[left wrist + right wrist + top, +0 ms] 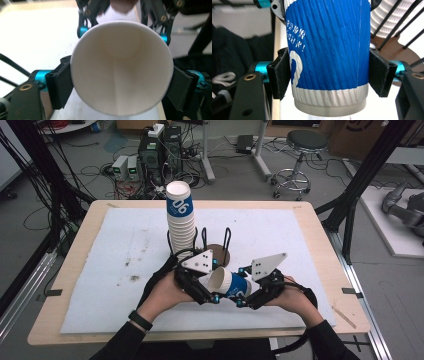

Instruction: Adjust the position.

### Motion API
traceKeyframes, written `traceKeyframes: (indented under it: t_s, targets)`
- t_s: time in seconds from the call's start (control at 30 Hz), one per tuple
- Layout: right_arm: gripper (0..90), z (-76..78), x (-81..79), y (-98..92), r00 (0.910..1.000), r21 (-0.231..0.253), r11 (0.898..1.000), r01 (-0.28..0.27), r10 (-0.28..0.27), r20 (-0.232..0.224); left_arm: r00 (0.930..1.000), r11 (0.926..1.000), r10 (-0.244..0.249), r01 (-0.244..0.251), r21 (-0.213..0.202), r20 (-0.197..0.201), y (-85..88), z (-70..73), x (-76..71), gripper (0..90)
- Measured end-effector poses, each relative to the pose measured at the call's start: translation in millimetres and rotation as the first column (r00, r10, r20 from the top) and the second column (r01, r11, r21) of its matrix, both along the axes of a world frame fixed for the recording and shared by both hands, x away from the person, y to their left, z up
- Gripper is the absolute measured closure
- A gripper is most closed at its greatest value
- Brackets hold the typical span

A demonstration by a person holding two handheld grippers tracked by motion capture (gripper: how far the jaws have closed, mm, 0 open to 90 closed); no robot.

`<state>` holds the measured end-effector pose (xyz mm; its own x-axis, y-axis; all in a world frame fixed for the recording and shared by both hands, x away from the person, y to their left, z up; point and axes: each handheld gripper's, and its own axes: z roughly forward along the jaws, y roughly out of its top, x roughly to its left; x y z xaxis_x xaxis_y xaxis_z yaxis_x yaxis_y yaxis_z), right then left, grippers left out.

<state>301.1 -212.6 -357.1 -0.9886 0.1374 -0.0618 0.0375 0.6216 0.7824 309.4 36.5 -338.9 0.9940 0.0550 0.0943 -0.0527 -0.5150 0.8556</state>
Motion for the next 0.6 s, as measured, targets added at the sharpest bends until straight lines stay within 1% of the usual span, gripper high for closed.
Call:
traceKeyframes:
  t_s: [0.03,0.07,0.1,0.13,0.17,0.2,0.23,0.27,0.3,0.33,0.37,0.4,0.47,0.5,0.53,0.57,0.6]
  targets:
    - [28.9,-0.4,0.7,-1.6,0.9999,0.027,1.0,-0.002,0.002,-0.012,0.9999,0.9992,0.004,-0.005,-0.04,-0.011,1.4,-1.2,-0.4,16.8]
    - [28.9,-0.8,1.4,-3.6,0.9995,0.06,0.998,0.0,0.002,-0.03,0.9996,0.9962,0.013,-0.015,-0.086,-0.025,2.6,-3.0,-0.3,14.9]
    - [28.9,-1.6,2.5,-5.5,0.9992,0.093,0.996,-0.001,0.005,-0.041,0.9991,0.9906,0.02,-0.025,-0.134,-0.038,3.7,-5.2,0.0,13.0]
    - [28.9,-2.3,3.5,-6.9,0.9984,0.125,0.992,-0.001,0.008,-0.056,0.9983,0.9807,0.025,-0.035,-0.192,-0.053,4.7,-8.2,-0.3,11.3]
    - [28.9,-2.6,3.8,-7.8,0.9974,0.152,0.988,0.004,0.007,-0.072,0.9974,0.9715,0.026,-0.041,-0.233,-0.068,5.4,-10.3,-0.4,10.6]
    - [28.9,-2.7,4.6,-8.1,0.9974,0.164,0.987,-0.002,0.014,-0.07,0.9961,0.9611,0.019,-0.042,-0.273,-0.086,5.7,-12.4,0.6,10.7]
    - [28.9,-2.7,4.3,-8.2,0.9967,0.185,0.983,-0.003,0.018,-0.079,0.9944,0.955,0.014,-0.045,-0.293,-0.105,5.7,-13.6,1.4,10.7]
    - [28.9,-2.9,4.2,-8.4,0.9968,0.201,0.98,0.001,0.015,-0.078,0.9918,0.9488,0.011,-0.05,-0.312,-0.127,5.4,-15.2,2.8,10.7]
    - [28.9,-3.5,4.6,-8.3,0.9965,0.215,0.977,-0.002,0.02,-0.081,0.9906,0.9461,0.007,-0.051,-0.32,-0.136,4.9,-15.9,3.5,10.8]
    - [28.9,-3.7,4.5,-8.0,0.9964,0.215,0.977,-0.003,0.021,-0.082,0.99,0.9469,0.002,-0.047,-0.318,-0.141,4.9,-16.2,4.2,12.5]
    - [28.9,-3.8,3.9,-7.8,0.9966,0.215,0.977,0.0,0.018,-0.08,0.9901,0.9465,-0.009,-0.036,-0.321,-0.14,5.3,-16.3,4.7,17.2]
    - [29.0,-4.0,4.1,-8.0,0.9969,0.213,0.977,0.0,0.017,-0.077,0.9898,0.9451,-0.014,-0.033,-0.325,-0.142,5.3,-16.3,5.1,18.7]
    - [29.0,-3.9,4.1,-8.3,0.9971,0.212,0.977,0.001,0.016,-0.075,0.9898,0.9499,-0.017,-0.028,-0.311,-0.141,5.1,-15.4,5.9,19.9]
    - [28.8,-4.4,3.8,-8.2,0.9968,0.208,0.978,0.003,0.014,-0.079,0.9902,0.9557,-0.019,-0.023,-0.293,-0.139,4.5,-14.4,6.2,20.4]
    - [28.8,-4.4,3.8,-8.2,0.9968,0.208,0.978,0.003,0.014,-0.079,0.9902,0.9557,-0.019,-0.023,-0.293,-0.139,4.5,-14.4,6.2,20.6]
    - [27.4,-4.6,2.9,-6.7,0.9968,0.184,0.983,0.014,0.001,-0.08,0.9933,0.9679,-0.01,-0.02,-0.25,-0.115,3.2,-11.6,5.8,20.6]
    - [25.4,-4.4,2.7,-6.1,0.9977,0.163,0.986,0.016,-0.005,-0.067,0.9943,0.974,-0.014,-0.01,-0.226,-0.105,2.5,-9.7,5.9,21.0]
